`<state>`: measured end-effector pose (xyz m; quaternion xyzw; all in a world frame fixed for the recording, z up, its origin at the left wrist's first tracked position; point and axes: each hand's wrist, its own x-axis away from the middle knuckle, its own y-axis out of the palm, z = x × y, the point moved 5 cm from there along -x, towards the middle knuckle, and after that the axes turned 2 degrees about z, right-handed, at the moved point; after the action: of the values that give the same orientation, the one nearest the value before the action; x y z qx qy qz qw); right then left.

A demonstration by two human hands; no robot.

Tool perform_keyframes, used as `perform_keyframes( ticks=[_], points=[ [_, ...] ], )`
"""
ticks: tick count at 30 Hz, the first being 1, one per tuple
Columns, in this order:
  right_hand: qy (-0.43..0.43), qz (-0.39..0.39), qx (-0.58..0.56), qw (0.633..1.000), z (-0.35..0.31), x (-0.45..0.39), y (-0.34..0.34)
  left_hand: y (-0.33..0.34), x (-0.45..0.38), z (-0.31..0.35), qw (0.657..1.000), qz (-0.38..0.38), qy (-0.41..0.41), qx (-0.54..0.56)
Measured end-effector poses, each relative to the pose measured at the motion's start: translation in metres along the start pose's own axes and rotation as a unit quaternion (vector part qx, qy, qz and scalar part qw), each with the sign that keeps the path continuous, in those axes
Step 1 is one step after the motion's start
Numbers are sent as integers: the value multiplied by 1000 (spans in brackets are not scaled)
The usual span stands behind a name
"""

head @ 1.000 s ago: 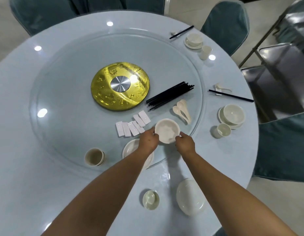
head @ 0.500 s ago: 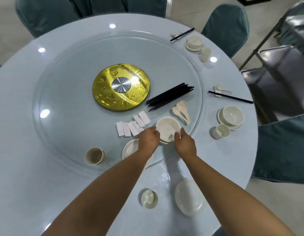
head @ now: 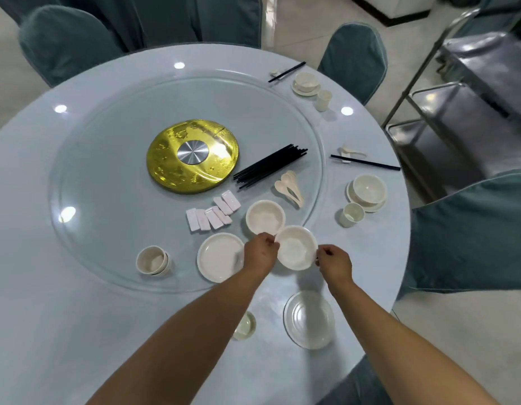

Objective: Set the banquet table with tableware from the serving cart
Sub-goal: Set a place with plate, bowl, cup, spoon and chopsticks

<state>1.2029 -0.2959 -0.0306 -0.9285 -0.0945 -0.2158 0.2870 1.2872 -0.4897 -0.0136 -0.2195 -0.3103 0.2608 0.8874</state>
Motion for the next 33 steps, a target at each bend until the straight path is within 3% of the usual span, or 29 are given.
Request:
perform_keyframes(
  ticks=[11,27,33],
  points=[
    [120,-50,54,990,114,54,-37,63,80,-41,986,-121,-5,-115],
    [147,-98,137,975,126,66,-38,78,95,-50,956,-188,-34,-222],
    [86,-20,198,976,98,51,-42,58,82,-45,964,-148,-19,-221]
  ],
)
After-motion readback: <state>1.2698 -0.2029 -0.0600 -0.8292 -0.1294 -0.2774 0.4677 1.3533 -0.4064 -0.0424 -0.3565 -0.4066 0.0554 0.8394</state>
